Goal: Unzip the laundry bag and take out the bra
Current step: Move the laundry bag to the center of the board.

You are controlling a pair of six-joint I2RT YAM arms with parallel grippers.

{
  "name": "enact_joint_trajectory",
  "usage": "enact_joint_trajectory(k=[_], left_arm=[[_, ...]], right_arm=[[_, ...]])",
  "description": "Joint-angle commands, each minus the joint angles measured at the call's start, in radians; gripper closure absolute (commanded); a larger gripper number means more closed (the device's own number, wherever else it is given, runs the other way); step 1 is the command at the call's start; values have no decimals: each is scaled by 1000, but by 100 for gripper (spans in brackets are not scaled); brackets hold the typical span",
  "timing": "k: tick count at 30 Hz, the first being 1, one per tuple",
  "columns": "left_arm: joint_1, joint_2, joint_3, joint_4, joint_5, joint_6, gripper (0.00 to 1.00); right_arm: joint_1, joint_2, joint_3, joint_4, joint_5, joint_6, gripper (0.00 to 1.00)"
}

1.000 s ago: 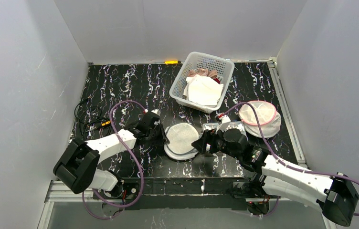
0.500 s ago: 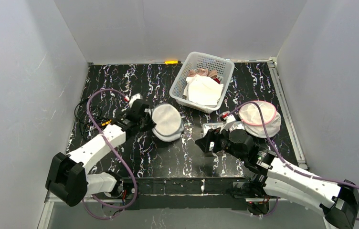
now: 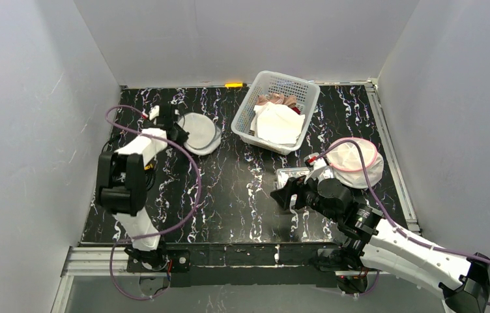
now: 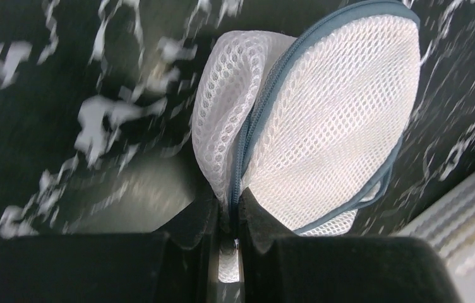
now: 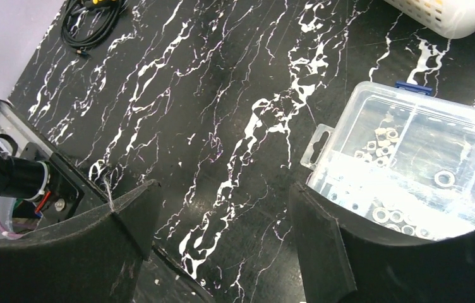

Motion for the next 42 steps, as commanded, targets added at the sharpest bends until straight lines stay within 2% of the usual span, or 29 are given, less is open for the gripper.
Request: enact_joint_trajectory(k=[1,8,13,19,24,29,33,35,39,42], left_arm=[[93,164,172,31,103,-3,100],[175,330,303,64,179,-23,100],[177,355,324,52,181,-6,100],[178,307,286,71,190,18,70],[177,284,289,19,173,42,56],[177,174,259,-23,142,51,43],[177,12,182,-24,146,49,33],[175,-74,149,-38,157,46,32],[158,-268,65,-81,168,26,29],[93,-434,-30,-113,189,2,29]], right_arm=[[3,-24,57,-19,41,-36,19],[3,-63,90,-68,139,-52,19],[4,-102,97,-105,214,-66,18],[4,-118,107,-137,249,-80,17],[3,-132,126,-159,261,-92,17],[3,-133,167,-193,272,-96,15],[3,-108,220,-229,280,-98,13],[4,-78,252,-242,278,-102,11],[3,61,351,-267,297,-113,9],[2,200,451,-311,382,-110,10]])
